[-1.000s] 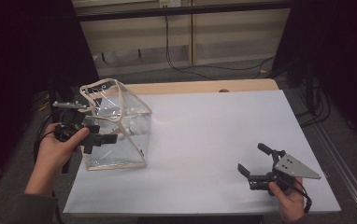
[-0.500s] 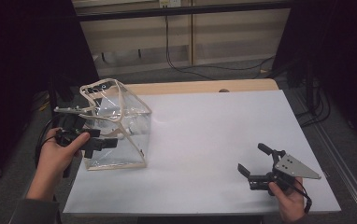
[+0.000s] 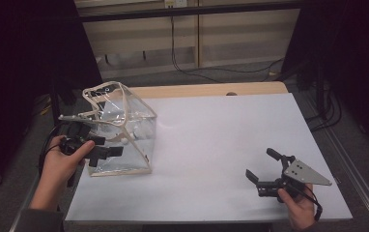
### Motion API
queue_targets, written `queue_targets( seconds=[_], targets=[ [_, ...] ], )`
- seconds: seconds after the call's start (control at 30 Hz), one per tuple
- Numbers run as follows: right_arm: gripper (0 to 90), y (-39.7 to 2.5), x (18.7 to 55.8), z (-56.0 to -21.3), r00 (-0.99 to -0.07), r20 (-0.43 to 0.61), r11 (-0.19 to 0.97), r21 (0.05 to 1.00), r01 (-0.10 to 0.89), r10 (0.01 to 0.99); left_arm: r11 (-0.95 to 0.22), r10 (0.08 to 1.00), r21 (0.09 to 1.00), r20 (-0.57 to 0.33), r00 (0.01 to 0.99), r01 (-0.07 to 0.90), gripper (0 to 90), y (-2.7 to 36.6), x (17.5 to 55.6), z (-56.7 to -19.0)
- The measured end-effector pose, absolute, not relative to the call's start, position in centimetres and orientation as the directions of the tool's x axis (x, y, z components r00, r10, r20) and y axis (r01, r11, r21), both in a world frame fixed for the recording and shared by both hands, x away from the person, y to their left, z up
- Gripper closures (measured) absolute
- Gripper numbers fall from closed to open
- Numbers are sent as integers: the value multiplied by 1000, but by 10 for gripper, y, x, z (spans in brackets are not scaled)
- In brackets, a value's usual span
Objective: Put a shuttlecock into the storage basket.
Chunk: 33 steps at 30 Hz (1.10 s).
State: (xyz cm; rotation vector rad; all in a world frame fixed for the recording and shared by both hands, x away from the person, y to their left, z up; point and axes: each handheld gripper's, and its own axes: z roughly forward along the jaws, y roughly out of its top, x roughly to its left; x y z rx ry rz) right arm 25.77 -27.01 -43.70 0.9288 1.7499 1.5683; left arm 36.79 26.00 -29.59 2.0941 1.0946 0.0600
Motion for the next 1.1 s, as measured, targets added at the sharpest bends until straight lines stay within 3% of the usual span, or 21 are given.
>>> queue_targets(
  seconds=[1.1],
  targets=[
    [5, -271, 258, -437, -570, 13, 55, 993, 102, 822, -368, 711, 626, -287, 642, 688, 79, 254, 363, -322]
  ],
)
